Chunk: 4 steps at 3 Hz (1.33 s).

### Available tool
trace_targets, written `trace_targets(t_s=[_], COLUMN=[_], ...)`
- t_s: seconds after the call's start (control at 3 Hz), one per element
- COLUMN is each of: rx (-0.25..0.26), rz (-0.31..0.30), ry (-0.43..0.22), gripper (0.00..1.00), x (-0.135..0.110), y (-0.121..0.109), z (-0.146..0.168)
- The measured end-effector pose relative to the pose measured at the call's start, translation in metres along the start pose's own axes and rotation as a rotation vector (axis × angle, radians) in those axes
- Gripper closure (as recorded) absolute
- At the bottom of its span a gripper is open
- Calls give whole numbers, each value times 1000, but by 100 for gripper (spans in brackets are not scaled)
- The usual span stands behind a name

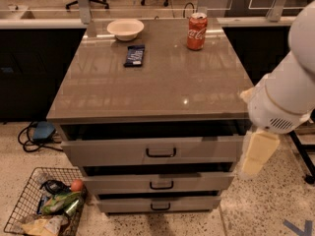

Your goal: Open top drawer

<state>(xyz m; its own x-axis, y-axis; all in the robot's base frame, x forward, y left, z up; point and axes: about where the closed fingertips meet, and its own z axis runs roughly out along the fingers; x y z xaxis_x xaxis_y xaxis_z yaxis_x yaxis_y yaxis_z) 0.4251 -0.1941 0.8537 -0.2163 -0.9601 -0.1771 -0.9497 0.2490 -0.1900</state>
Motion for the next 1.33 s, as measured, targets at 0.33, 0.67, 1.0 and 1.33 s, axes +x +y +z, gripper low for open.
trace_targets(t_s=[0.33,0.67,1.0,1.33], rx=[-24,-22,-24,-44], rz=[19,20,12,-11], ry=[-31,-31,-50,-76], gripper=[0,0,0,0], x=[3,3,-3,-19], y=[31,32,30,37], z=[70,73,81,105])
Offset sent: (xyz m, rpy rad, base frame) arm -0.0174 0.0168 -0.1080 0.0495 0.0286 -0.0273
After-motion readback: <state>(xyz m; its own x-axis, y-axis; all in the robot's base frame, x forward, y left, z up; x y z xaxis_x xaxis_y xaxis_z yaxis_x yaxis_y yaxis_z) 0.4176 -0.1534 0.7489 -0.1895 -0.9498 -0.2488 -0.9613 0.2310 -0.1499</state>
